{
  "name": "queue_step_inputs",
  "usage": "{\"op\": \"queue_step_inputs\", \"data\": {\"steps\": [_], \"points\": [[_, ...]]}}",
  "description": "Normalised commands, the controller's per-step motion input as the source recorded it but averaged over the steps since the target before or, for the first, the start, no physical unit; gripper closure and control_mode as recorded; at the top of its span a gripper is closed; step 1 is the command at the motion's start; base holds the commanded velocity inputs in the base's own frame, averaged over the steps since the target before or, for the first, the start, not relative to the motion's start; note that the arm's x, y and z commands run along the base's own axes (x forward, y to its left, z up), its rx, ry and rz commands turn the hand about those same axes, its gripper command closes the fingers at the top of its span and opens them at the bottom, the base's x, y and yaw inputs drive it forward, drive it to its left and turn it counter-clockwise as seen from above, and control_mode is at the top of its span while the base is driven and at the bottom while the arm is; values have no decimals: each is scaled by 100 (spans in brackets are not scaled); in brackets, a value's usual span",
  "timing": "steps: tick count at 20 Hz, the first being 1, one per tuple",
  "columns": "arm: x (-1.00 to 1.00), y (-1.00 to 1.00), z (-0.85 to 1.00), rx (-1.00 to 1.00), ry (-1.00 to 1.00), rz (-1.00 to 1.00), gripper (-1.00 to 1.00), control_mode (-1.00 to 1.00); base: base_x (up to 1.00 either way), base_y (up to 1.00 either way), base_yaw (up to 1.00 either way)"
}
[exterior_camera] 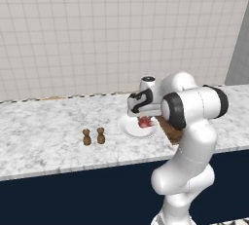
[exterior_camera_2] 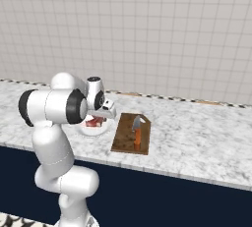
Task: Pick up the knife from the drawer and place it on the cutting board. Then place the meat from the plate to the cutting board.
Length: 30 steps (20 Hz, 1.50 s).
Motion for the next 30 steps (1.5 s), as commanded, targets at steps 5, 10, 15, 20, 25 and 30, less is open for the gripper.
{"op": "queue_step_inputs", "data": {"steps": [5,10,15,20,25,30], "points": [[-32,-60,41,0,6,10,100,-100,0,0,0],[-19,-49,-2,0,0,3,100,-100,0,0,0],[-9,-38,-12,0,0,0,100,-100,0,0,0],[-7,-40,-10,0,0,0,100,-100,0,0,0],[-10,-17,-12,0,0,0,100,-100,0,0,0],[-28,-18,-16,0,0,0,100,-100,0,0,0]]}}
